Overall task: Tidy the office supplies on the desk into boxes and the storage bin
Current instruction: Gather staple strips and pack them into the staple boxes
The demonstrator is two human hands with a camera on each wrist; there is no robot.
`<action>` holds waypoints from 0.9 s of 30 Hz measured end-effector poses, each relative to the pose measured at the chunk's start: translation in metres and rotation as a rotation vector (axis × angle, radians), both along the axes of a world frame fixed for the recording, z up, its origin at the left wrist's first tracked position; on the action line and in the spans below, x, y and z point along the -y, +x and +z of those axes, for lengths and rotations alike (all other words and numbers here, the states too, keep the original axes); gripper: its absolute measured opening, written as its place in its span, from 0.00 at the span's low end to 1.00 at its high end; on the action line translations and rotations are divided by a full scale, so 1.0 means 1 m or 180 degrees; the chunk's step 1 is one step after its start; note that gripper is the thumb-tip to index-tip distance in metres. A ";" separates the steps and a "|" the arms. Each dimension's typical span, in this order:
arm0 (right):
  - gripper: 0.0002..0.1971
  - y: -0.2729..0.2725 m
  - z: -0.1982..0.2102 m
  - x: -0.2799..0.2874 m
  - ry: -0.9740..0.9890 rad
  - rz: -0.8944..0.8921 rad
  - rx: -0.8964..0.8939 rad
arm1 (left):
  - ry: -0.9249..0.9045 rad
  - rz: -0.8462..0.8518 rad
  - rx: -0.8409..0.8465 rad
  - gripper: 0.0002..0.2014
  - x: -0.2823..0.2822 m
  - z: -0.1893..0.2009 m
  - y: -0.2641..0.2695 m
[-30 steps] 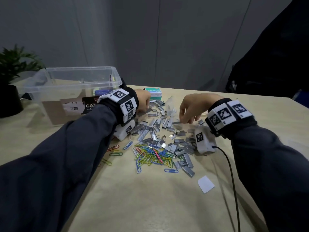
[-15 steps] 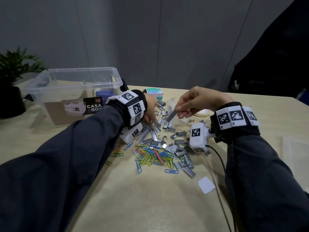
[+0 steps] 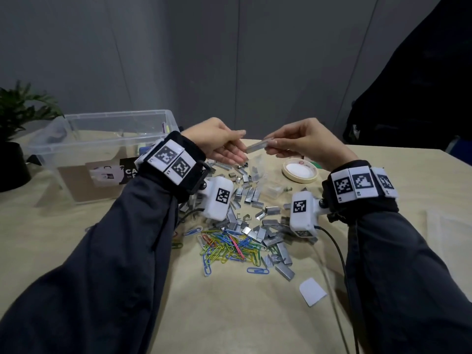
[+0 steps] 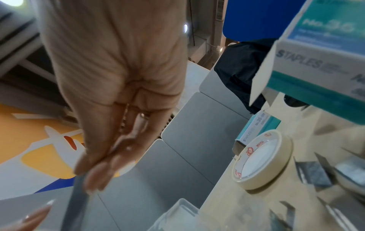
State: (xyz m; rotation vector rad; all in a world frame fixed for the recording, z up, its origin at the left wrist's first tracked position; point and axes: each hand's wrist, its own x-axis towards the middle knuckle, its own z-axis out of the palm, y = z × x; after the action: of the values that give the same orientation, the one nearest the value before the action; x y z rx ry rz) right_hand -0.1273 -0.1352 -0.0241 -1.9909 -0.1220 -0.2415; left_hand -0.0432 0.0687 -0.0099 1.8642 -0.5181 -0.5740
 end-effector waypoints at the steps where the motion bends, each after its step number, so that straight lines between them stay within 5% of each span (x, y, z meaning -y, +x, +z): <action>1: 0.10 -0.001 0.000 -0.001 -0.0024 0.0007 0.0090 | -0.0060 0.0031 -0.0005 0.18 -0.002 0.000 0.000; 16: 0.13 -0.002 -0.002 0.002 0.0265 -0.0026 0.0258 | -0.1483 0.0671 -0.0807 0.07 0.010 -0.020 -0.009; 22: 0.10 -0.001 -0.001 0.007 0.1144 -0.0304 0.0037 | -0.1915 0.0775 -0.0740 0.08 0.011 -0.020 -0.012; 27: 0.09 -0.002 0.002 0.004 0.1170 -0.0330 -0.0145 | -0.2077 0.0903 -0.0679 0.04 0.017 -0.022 -0.014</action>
State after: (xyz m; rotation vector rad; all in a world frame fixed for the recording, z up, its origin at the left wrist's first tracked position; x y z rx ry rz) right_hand -0.1289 -0.1394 -0.0220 -1.6369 0.0527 -0.2644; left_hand -0.0569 0.0518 -0.0316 1.2085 -0.2471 -0.3487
